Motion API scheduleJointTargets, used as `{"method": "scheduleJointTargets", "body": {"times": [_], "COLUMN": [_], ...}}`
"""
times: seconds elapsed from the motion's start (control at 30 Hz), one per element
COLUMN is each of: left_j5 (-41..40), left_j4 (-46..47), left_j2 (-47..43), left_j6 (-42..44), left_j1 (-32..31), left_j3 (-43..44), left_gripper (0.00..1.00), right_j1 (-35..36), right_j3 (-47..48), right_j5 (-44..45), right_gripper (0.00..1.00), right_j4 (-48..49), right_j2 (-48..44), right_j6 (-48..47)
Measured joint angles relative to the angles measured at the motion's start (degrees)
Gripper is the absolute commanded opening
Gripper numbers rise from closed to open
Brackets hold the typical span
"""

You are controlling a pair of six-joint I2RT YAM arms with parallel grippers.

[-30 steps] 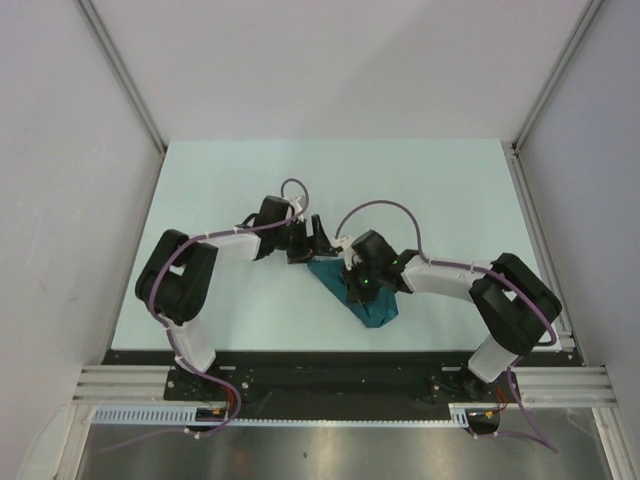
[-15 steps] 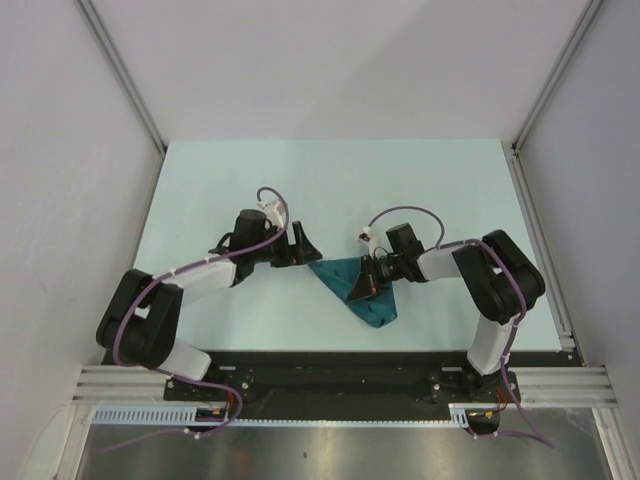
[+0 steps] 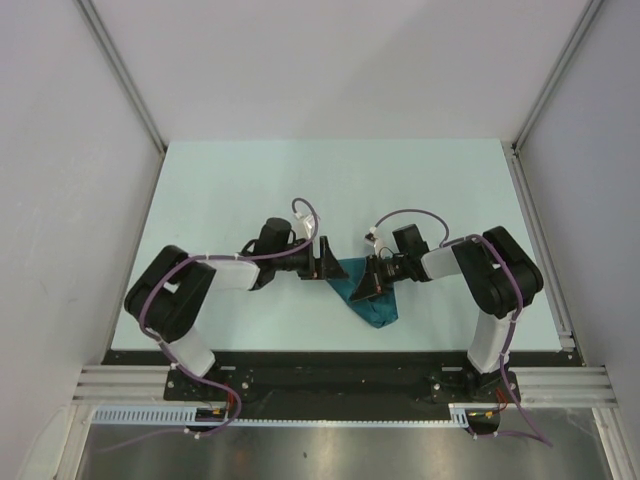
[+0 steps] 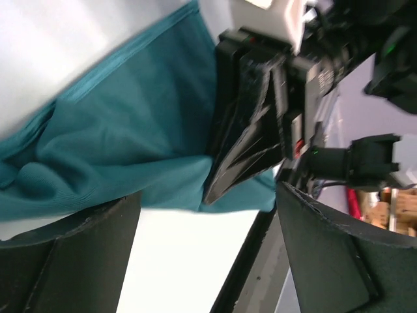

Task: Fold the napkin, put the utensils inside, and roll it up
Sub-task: Roll the napkin with the utensil

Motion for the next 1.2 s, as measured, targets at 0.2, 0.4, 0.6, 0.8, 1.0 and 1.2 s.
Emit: {"method": "scheduleJointTargets", "body": {"times": [0.2, 0.4, 0.6, 0.8, 1.0, 1.2], "left_j5": [2.8, 3.7, 3.4, 2.8, 2.6, 2.8], "left_j4": [10.0, 17.7, 21.1, 22.8, 26.6, 28.2], "left_j2": [4.4, 8.6, 11.0, 12.7, 13.4, 14.1], "left_j6": [-5.4, -9.4, -10.3, -9.7, -9.3, -9.9], "left_j1": [-0.3, -0.6, -0.6, -0.7, -0.7, -0.7], "left_j3": [1.1, 1.1, 0.8, -0.3, -1.9, -2.0], "left_gripper": [0.88, 0.88, 0.87, 0.87, 0.87, 0.87], "right_j1": [-0.1, -0.2, -0.2, 0.2, 0.3, 2.4], "right_j3": [0.0, 0.2, 0.7, 1.3, 2.0, 1.9], "right_j5": [-0.1, -0.7, -0.7, 1.9, 9.7, 24.7], "right_gripper": [0.00, 0.00, 0.01, 0.32, 0.56, 0.64], "right_j4": [0.0, 0.0, -0.9, -4.1, -13.1, -20.4], "right_j2": [0.2, 0.7, 0.8, -1.0, -8.9, -24.2], "right_j6": [0.1, 0.2, 0.1, -0.5, -1.9, -5.0]}}
